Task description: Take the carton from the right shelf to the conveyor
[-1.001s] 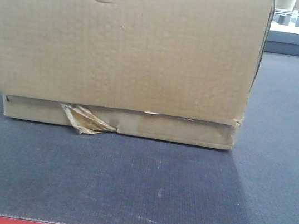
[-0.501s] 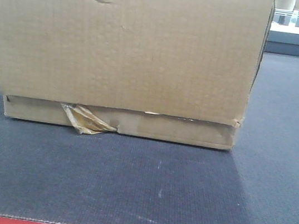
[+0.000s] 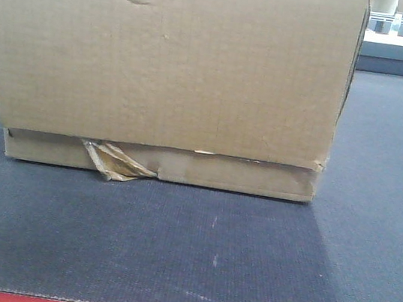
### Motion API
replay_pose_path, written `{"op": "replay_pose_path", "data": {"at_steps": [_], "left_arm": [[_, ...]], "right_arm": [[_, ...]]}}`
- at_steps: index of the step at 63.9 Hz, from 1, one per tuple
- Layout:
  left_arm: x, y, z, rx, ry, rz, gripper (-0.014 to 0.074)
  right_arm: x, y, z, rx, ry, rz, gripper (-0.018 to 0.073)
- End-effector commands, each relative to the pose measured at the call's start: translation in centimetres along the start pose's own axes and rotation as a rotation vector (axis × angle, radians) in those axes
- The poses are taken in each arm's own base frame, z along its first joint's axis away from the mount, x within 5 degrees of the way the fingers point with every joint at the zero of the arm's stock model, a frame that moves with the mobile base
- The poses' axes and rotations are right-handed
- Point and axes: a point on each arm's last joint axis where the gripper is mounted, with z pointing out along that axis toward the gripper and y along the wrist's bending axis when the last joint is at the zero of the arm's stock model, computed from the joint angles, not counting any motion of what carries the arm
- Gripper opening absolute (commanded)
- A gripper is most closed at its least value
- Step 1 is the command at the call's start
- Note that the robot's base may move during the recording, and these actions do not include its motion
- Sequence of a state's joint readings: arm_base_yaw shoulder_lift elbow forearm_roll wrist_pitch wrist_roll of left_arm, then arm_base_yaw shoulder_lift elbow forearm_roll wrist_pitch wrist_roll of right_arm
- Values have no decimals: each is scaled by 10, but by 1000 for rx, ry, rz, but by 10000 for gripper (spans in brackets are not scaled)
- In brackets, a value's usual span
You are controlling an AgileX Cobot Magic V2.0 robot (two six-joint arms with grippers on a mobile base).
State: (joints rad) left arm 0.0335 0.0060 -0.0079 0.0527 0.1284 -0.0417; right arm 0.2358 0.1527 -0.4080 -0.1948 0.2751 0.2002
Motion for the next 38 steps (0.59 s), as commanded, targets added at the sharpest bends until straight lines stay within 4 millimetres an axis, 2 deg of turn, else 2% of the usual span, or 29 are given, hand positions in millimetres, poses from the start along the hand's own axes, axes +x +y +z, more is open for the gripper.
{"op": "replay_pose_path", "data": {"at_steps": [1, 38], "left_arm": [[-2, 0, 0, -1, -47, 5, 2], [-4, 0, 0, 0, -63, 5, 2]], "right_arm": [[-2, 0, -1, 3, -25, -18, -75], [-2, 0, -1, 3, -25, -18, -75]]}}
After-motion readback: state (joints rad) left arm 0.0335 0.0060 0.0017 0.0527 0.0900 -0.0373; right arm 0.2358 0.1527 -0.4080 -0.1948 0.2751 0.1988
